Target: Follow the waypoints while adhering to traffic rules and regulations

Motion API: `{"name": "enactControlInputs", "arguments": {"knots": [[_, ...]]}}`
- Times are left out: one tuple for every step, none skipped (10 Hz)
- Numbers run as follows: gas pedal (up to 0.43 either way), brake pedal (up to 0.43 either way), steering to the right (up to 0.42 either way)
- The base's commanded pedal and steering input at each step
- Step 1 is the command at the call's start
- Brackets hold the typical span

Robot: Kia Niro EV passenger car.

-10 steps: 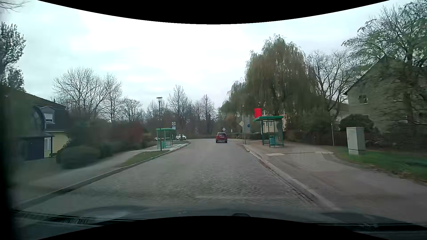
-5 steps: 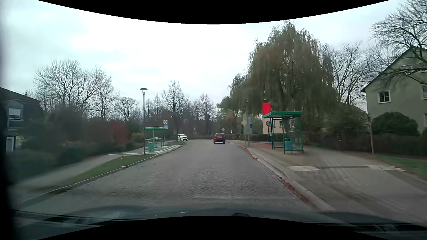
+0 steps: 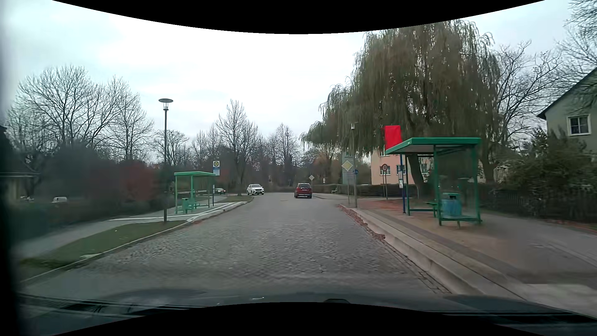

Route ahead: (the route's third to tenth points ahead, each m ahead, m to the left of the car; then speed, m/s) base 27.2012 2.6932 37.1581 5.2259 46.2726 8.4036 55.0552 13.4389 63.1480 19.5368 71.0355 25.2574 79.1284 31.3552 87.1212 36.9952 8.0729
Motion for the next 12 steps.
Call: {"name": "enactControlInputs", "arguments": {"knots": [[0.098, 0.0, 0.0], [0.098, 0.0, 0.001], [0.098, 0.0, 0.0], [0.098, 0.0, 0.0], [0.098, 0.0, -0.002], [0.098, 0.0, -0.003], [0.098, 0.0, -0.005], [0.098, 0.0, -0.006], [0.098, 0.0, -0.007], [0.098, 0.0, -0.008], [0.098, 0.0, -0.009], [0.11, 0.0, -0.01]]}}
